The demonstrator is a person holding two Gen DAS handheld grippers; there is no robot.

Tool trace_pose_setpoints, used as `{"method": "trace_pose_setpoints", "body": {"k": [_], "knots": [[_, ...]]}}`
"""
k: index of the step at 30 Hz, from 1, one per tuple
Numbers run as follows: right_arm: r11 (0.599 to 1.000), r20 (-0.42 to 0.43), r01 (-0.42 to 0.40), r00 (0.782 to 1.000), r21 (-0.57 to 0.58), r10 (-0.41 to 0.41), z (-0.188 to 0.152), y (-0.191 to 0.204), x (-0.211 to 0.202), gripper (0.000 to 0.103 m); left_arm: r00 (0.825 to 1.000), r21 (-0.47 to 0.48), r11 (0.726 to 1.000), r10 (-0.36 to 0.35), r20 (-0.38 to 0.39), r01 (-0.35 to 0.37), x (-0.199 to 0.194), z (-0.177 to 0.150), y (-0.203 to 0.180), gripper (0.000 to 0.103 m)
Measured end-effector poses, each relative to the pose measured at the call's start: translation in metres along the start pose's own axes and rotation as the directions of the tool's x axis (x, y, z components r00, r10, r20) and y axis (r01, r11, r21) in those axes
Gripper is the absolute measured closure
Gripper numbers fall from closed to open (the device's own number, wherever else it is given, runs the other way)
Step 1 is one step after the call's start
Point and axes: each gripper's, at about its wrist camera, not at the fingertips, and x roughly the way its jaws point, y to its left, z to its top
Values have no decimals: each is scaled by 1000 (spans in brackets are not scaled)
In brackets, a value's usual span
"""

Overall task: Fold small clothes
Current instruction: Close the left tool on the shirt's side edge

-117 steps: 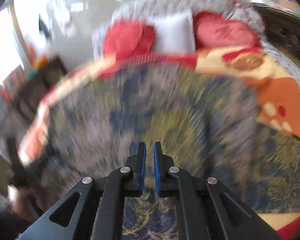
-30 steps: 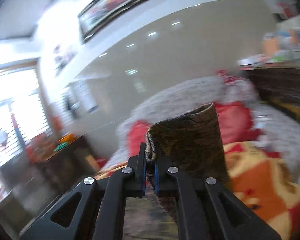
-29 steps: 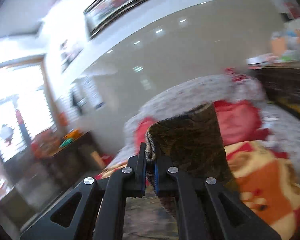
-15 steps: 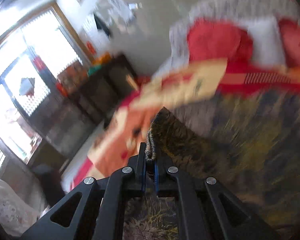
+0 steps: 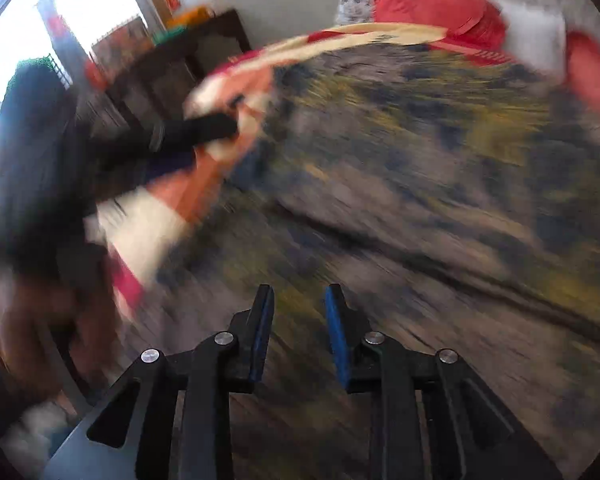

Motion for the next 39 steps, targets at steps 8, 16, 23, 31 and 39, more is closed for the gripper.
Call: {"method": "trace_pose_setpoints", "body": {"k": [8,16,23,31,39], "knots": [[998,85,57,995,5,-57,-46,-31,-9,102,990,-71,996,-54,-132,45,72,17,26,3],[995,100,95,990,22,-97,-43,-26,-9,101,946,-170,956,-268,-183,238,76,23,33,1],[996,105,65,992,53,-71,-42,-33,-9,101,902,-164,926,-371,-222,340,69,19,19,9],[996,122,59,990,61,-66,-43,-32,-10,101,968,-69,996,-63,-241,47,85,23,20,85],[996,127,29,991,88,-41,-42,-36,-10,101,989,-33,992,116,-92,-119,48,32,23,99]]}}
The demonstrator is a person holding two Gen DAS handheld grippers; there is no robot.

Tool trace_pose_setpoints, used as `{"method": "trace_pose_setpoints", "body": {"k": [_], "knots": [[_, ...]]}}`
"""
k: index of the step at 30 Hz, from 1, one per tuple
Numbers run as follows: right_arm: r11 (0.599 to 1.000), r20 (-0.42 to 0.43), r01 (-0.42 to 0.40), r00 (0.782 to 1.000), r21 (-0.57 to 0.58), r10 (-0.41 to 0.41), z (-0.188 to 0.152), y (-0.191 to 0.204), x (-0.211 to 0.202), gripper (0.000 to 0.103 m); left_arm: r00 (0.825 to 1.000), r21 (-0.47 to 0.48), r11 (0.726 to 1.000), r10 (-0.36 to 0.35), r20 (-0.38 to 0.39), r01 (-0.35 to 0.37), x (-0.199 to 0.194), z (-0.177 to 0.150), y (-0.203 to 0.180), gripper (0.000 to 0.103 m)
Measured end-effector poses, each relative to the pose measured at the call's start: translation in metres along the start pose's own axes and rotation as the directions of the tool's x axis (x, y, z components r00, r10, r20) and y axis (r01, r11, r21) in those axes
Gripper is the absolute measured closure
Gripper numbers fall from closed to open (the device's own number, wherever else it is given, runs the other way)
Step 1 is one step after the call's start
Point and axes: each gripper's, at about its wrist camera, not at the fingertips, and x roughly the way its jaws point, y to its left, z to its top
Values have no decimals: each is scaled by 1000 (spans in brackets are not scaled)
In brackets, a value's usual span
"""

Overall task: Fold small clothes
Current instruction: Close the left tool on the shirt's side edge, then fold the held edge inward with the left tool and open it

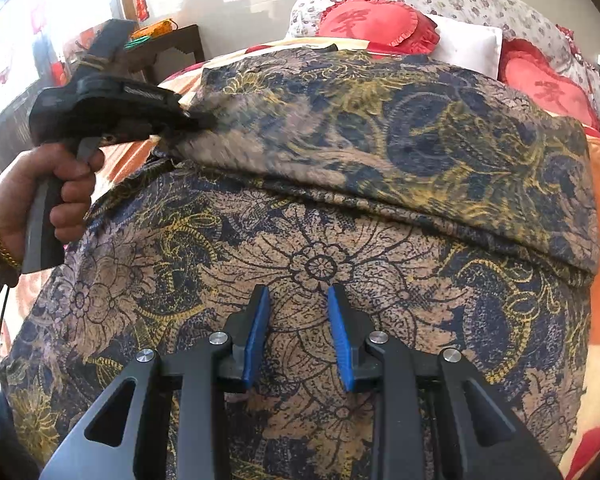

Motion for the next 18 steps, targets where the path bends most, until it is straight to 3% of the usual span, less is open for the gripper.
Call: {"method": "trace_pose_setpoints", "body": {"k": [4,9,10,14,16,18], "knots": [[1000,0,2,1000,-2,-2,-1,1,0,101,995,-1,998,63,77,-63,-21,6,7,99],[1000,1,2,1000,1,-2,-1,1,-1,101,993,-4,993,115,-3,-115,-5,-9,20,96],[1000,0,3,1000,-1,-3,0,1,-1,101,988,-6,988,155,-6,-155,-3,-13,22,89],[1000,-9,18,1000,-12,-18,0,6,-2,100,981,-70,979,192,10,-191,-9,-19,32,72],[1000,0,14,1000,5,-14,3,5,-9,100,967,-61,970,239,85,-234,-23,-16,22,57],[999,74,35,997,20,-36,14,-2,-29,100,964,-17,975,223,145,-223,-29,-12,5,48]]}}
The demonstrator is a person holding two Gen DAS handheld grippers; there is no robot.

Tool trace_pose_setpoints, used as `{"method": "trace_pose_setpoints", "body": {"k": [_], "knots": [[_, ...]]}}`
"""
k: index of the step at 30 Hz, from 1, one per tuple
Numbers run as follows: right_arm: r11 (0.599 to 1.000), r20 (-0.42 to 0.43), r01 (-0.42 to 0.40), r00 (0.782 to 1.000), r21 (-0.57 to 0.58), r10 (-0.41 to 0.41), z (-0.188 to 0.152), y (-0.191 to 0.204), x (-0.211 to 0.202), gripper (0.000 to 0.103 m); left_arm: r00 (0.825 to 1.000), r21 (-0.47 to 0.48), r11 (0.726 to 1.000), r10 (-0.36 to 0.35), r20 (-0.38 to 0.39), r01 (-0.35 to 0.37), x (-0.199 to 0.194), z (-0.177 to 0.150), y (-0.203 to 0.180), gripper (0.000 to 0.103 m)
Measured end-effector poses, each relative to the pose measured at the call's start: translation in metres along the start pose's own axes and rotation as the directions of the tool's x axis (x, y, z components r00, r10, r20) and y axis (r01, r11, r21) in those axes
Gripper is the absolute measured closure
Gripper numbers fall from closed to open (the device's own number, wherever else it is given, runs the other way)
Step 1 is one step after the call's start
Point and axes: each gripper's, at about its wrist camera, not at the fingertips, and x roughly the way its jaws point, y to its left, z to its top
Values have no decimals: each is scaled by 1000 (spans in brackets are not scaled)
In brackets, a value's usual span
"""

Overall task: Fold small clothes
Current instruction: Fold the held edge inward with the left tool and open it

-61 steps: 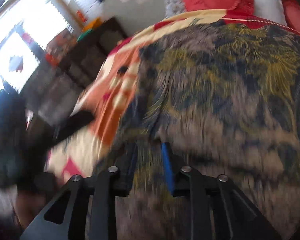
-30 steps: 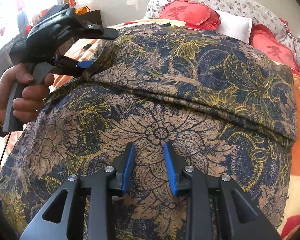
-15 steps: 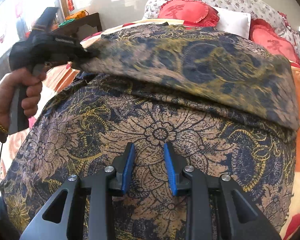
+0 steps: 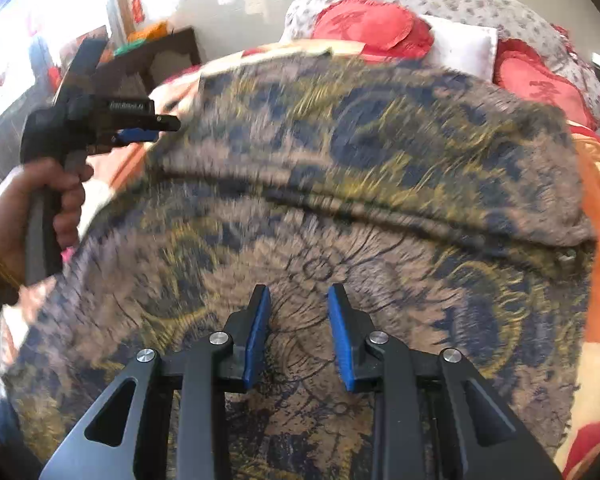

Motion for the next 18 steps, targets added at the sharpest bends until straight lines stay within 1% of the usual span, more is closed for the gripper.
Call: {"method": "trace_pose_setpoints", "body": {"k": [1,2,3,5,6,7,8,9,10,11,12,13,14,17,18], "knots": [[998,58,63,996,13,-64,10,-8,-11,100,999,40,999,-13,32,12,-4,2,-13,46],[989,118,143,982,47,-147,22,-20,-22,100,999,75,997,-23,48,20,-3,2,-23,45],[980,160,179,968,91,-192,33,-34,-29,100,998,111,994,-29,53,23,0,1,-33,42],[965,183,203,955,165,-232,49,-66,-31,102,999,162,986,-38,23,33,13,-4,-48,42],[955,168,228,951,192,-261,53,-79,-29,103,1000,175,984,-24,-2,24,23,-7,-54,42],[943,124,233,956,237,-267,54,-99,-21,103,1000,188,982,2,-26,3,32,-12,-54,42],[940,90,222,964,258,-252,52,-110,-15,103,997,196,980,42,-61,-29,44,-17,-51,42],[933,22,235,968,272,-250,44,-126,-2,103,994,194,980,60,-92,-41,54,-24,-44,48],[930,-16,254,966,265,-259,37,-133,6,103,994,191,981,51,-100,-31,58,-29,-38,49],[936,-65,256,967,240,-248,24,-141,17,103,996,183,983,21,-81,-6,55,-32,-33,50],[951,-27,233,972,205,-232,12,-142,16,103,997,178,984,15,-82,0,54,-33,-31,50],[957,-10,228,973,180,-230,8,-140,14,103,997,179,984,13,-82,2,54,-33,-30,50],[961,-13,228,973,159,-229,8,-138,14,103,997,174,985,8,-80,6,54,-35,-27,50],[964,-54,214,977,157,-208,22,-138,11,103,997,151,988,-13,-72,24,52,-36,-24,50],[964,-35,211,978,164,-208,33,-140,7,103,997,144,989,-19,-72,29,52,-36,-22,50]]}}
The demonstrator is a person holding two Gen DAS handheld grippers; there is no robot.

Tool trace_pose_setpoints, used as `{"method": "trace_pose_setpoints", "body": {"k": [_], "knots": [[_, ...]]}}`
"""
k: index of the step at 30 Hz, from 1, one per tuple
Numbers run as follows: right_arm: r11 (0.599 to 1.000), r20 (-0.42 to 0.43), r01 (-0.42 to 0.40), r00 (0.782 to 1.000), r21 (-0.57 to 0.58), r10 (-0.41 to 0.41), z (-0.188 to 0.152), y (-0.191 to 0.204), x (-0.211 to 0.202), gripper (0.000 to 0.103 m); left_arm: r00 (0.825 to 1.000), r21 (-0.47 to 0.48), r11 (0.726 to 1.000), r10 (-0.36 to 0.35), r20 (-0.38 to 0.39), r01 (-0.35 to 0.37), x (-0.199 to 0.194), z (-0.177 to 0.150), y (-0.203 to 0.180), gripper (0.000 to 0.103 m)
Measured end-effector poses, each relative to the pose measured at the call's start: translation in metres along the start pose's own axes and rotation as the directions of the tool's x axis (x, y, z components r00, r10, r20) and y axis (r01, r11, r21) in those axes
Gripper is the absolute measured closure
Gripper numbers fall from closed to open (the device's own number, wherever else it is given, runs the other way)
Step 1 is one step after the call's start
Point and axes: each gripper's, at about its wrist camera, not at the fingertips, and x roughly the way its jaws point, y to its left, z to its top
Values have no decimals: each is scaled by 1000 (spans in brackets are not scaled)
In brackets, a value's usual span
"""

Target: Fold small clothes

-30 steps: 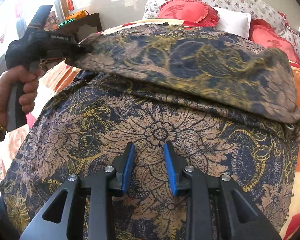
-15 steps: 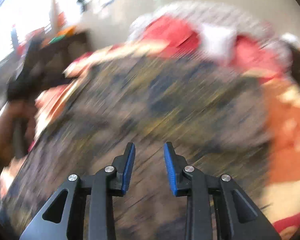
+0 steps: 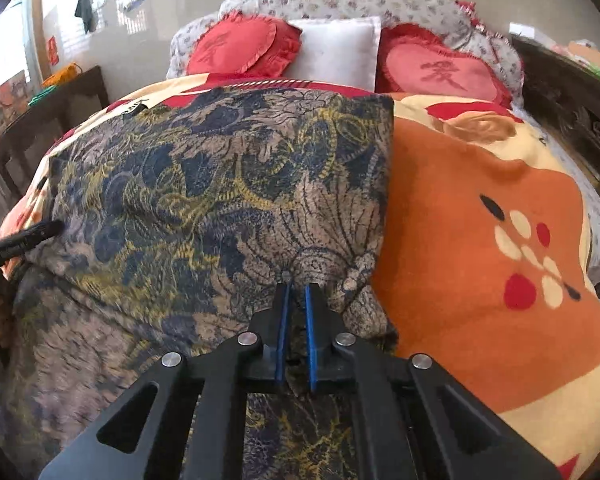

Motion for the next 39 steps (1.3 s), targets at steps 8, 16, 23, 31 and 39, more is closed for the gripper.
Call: {"method": "trace_pose_setpoints", "body": {"k": [8,16,23,31,39], "knots": [[997,-63,37,998,73,-32,70,-16,64,103,1000,-5,1000,-1,-1,1,-1,5,-2,50],[990,-77,108,992,95,-101,81,-12,51,103,1000,-8,1000,-4,-2,4,1,6,-1,50],[998,36,63,997,13,-63,30,57,7,103,1000,-9,1000,-5,-3,5,1,6,0,50],[996,56,91,994,25,-92,-11,53,-32,103,1000,-13,1000,-9,-3,9,1,7,0,50],[997,-146,79,986,0,-78,-32,37,-36,103,999,1,999,-45,-17,45,-2,8,0,46]]}}
